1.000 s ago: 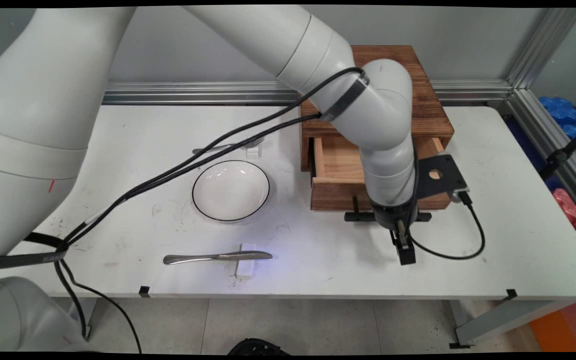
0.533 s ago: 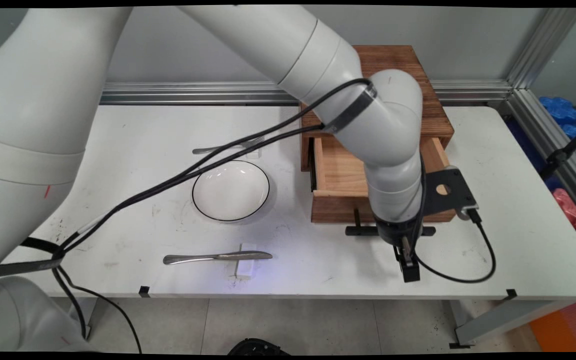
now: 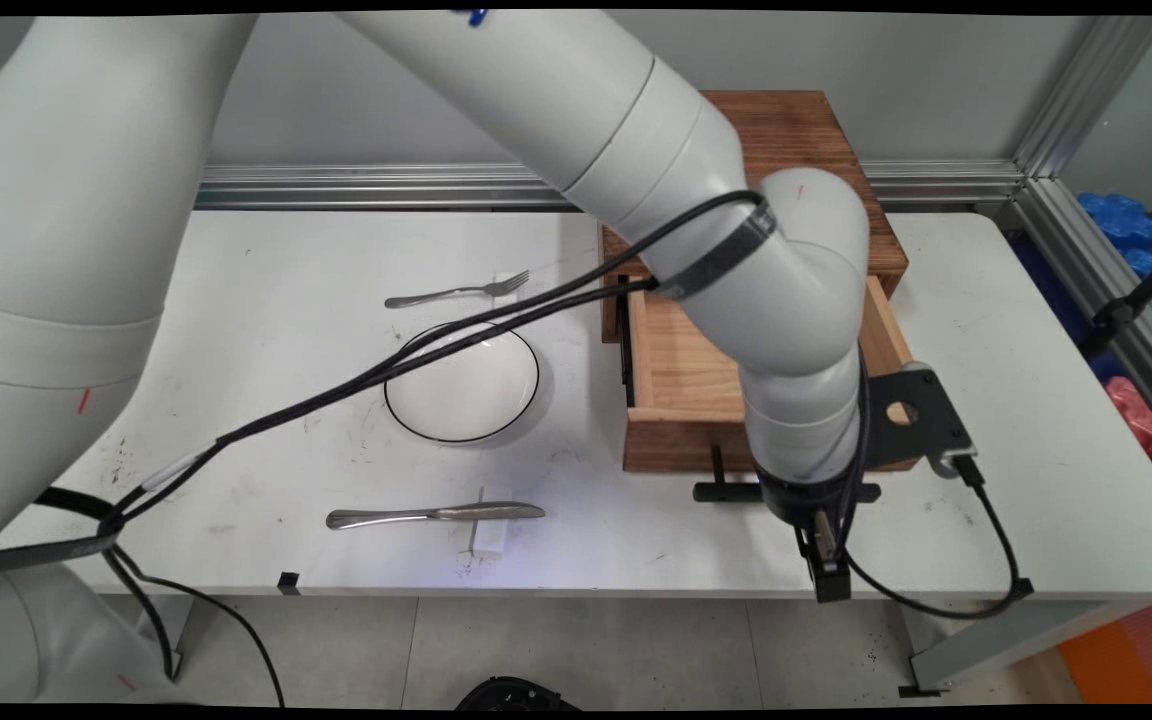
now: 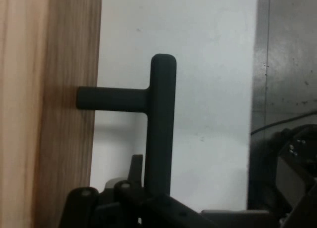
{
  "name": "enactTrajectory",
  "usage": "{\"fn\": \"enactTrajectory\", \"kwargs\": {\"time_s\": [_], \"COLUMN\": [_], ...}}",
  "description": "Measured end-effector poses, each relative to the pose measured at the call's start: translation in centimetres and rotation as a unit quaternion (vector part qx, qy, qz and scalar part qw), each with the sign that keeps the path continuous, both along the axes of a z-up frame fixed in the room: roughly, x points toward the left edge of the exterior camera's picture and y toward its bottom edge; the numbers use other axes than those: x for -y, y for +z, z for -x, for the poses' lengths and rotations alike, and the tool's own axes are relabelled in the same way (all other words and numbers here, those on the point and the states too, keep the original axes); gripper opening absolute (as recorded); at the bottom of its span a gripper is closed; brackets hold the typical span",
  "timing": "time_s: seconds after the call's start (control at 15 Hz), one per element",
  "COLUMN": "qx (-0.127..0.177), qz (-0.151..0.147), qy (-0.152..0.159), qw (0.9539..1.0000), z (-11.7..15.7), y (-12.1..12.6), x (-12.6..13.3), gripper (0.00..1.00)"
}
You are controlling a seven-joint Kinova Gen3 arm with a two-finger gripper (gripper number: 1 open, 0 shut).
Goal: Open the drawer
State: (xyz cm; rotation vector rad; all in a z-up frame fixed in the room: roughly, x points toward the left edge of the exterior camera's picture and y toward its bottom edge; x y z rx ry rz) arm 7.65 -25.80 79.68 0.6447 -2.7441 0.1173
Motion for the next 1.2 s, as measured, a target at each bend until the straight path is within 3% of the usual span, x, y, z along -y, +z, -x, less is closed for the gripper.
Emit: {"fn": "enactTrajectory", "kwargs": {"time_s": [1.2], "qx": [0.01], "qz": [-0.002], "qy": [-0.014], "qw": [0.9999], "z": [2.1], "y": [0.0], "x": [-5.8], "gripper": [1.0]}}
